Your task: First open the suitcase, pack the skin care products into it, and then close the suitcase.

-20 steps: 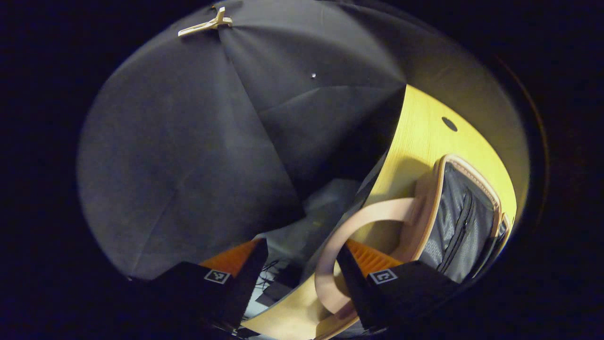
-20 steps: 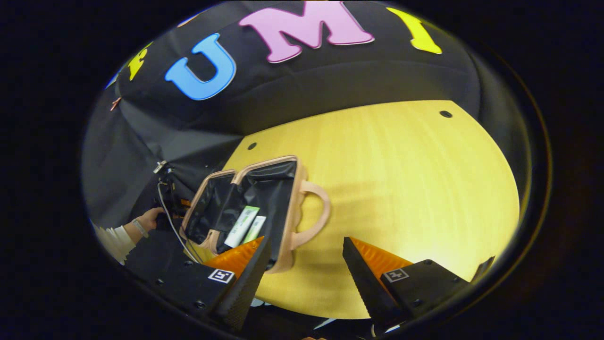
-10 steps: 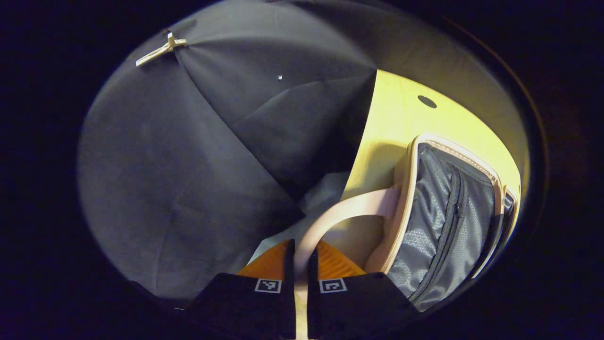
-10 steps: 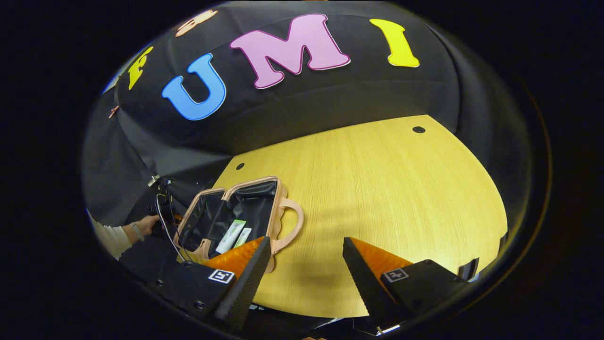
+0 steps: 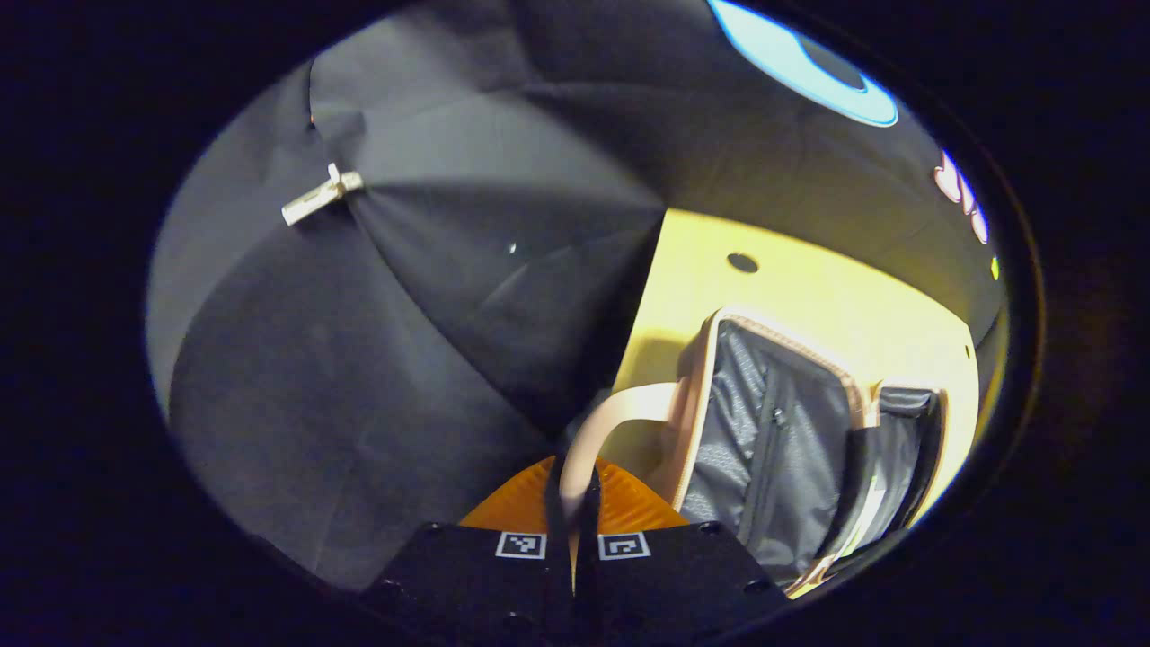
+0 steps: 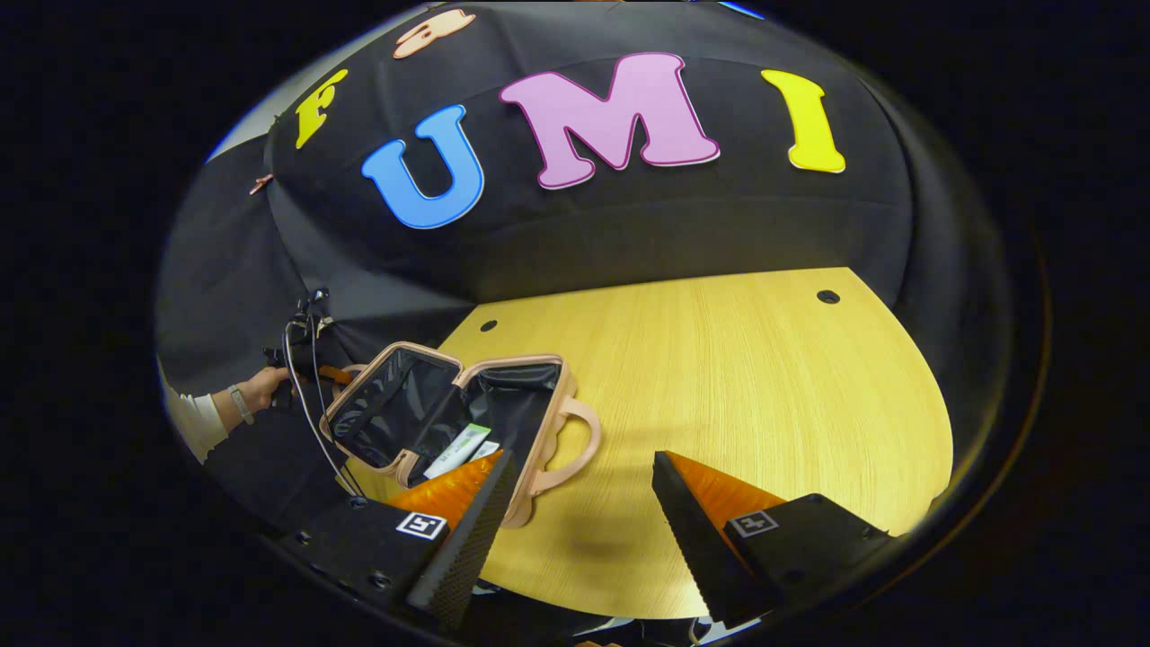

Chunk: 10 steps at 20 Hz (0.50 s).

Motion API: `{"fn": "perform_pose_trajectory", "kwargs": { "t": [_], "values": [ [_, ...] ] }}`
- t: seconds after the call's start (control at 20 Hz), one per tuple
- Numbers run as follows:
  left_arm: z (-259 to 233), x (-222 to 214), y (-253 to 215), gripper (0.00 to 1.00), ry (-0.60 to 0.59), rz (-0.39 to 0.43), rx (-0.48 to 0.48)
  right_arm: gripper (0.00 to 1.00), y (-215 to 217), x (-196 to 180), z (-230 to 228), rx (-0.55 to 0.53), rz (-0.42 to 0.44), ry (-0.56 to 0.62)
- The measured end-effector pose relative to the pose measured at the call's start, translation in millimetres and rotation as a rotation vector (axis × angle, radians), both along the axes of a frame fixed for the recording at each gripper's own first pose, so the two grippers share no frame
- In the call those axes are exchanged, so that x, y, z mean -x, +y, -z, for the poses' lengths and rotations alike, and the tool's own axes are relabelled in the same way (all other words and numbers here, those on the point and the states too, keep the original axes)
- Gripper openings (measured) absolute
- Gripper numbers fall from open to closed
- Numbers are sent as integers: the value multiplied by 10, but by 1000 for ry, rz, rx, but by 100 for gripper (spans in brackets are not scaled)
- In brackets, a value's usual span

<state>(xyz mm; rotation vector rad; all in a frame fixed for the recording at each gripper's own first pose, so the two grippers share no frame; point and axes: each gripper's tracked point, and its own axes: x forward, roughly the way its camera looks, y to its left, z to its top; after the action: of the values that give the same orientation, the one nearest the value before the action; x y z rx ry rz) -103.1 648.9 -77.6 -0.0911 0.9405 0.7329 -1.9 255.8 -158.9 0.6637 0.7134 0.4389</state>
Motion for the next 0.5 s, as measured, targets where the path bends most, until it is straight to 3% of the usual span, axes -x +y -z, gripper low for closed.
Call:
{"fn": "perform_pose_trajectory", "kwargs": {
  "t": [0.3,0.5],
  "values": [
    [-1109,-420,-833,6,-173,254,-60,97,-68,-52,-95,18,-13,-79],
    [-1511,-705,-1614,6,-273,446,-26,97,-172,-106,-139,-9,20,-91]
  ]
}}
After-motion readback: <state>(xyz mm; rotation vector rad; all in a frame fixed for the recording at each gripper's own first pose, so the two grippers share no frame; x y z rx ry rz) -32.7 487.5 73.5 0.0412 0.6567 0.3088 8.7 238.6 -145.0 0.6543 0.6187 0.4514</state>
